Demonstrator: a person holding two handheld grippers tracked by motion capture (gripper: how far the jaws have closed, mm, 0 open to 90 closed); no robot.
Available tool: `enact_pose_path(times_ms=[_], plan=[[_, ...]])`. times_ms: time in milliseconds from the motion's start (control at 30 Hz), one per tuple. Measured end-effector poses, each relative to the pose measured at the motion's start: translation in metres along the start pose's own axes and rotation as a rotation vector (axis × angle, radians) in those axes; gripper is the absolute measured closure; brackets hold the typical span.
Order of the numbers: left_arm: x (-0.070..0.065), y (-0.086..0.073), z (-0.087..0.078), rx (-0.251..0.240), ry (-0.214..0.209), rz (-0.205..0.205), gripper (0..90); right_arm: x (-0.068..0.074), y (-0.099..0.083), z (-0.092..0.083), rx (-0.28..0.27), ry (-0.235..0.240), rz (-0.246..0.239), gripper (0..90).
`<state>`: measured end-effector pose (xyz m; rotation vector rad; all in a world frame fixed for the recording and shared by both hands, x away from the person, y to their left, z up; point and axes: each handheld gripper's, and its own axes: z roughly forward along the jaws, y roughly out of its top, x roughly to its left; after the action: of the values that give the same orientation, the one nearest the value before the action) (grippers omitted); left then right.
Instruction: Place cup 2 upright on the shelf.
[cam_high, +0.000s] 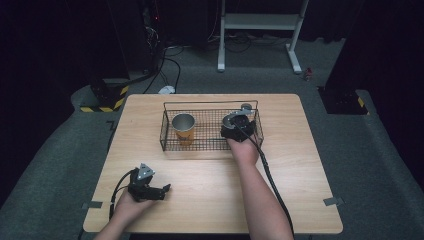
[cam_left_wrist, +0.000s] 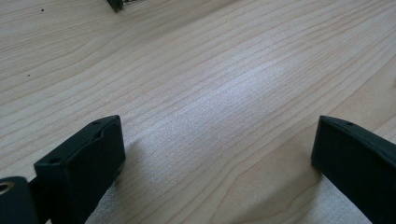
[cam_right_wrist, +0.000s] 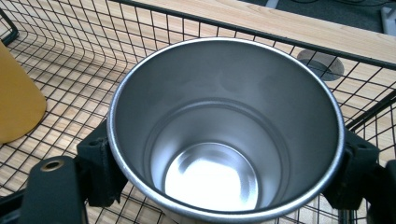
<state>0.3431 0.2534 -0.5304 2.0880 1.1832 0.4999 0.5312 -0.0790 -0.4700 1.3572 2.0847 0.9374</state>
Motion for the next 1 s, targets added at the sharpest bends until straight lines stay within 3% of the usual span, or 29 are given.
enact_pose_path(times_ms=[767,1000], plan=[[0.0,0.0,0.0,0.001,-0.002,0.003,3.0,0.01,0.007,0.01,0.08,0.033,-0.019,18.0],[0.0,0.0,0.0,0.001,-0.002,0.003,3.0,0.007,0.007,0.01,0.097,0.034,-0.03,15.7]])
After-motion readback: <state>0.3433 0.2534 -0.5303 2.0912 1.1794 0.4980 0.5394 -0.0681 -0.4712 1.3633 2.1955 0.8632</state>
